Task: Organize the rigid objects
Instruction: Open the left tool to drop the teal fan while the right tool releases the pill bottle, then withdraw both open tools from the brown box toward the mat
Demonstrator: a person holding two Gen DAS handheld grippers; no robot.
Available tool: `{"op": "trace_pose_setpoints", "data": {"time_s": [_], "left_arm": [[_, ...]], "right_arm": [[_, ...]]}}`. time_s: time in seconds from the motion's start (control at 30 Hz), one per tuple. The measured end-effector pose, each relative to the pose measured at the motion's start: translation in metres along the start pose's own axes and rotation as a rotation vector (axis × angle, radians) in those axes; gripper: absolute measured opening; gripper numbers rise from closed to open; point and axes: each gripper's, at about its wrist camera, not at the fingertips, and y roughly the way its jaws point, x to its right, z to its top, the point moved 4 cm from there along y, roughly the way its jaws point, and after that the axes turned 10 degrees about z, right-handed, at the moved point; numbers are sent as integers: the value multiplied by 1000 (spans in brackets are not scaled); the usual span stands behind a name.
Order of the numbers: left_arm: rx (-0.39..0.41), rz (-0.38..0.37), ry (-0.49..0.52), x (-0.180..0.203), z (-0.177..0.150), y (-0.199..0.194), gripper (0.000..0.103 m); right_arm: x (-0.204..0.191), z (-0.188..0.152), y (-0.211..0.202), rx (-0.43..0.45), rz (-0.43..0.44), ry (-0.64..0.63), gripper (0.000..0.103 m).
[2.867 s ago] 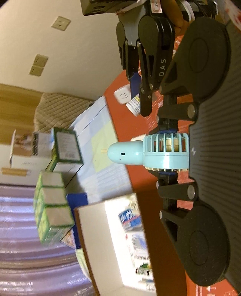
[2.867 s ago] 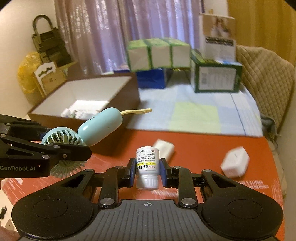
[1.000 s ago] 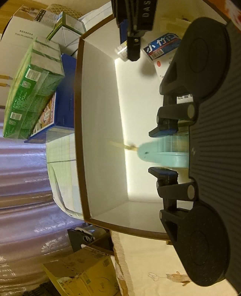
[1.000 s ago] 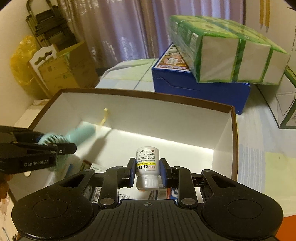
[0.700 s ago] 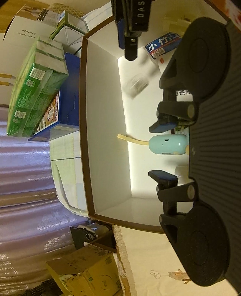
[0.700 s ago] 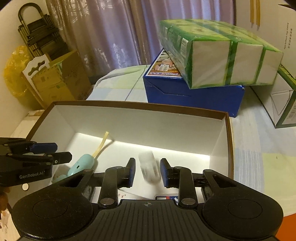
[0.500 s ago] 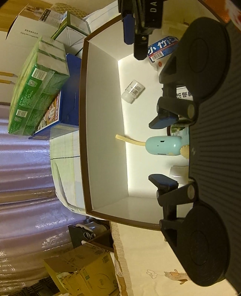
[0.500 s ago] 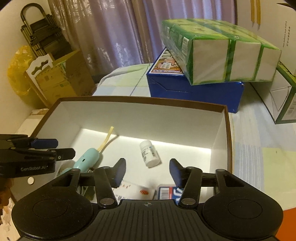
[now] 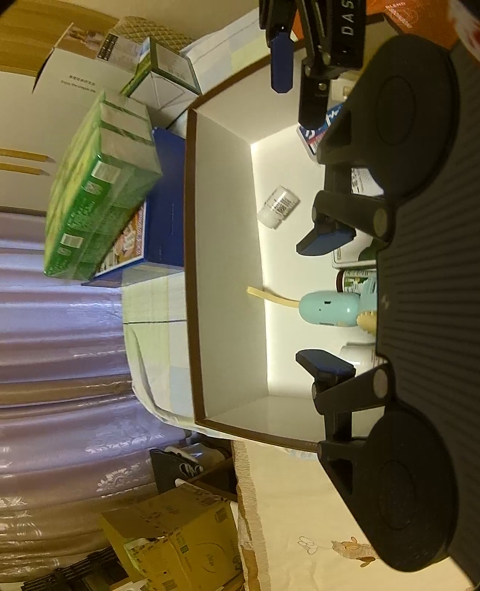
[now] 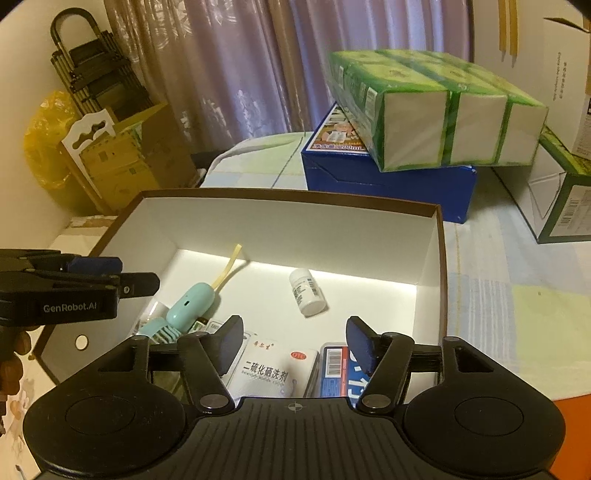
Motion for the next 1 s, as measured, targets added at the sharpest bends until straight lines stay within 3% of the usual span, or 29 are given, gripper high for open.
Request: {"op": "trace_pose_setpoints", "data": {"time_s": [0.5,1.0], "left_arm": [[76,-31,-9,20,-4,-57,52],[107,-76,0,58,-34,-109,52]], "right_arm": [[-20,-14,-54,72,1,-15,65],[-19,-51,-116,120,-11,-3,69]]}}
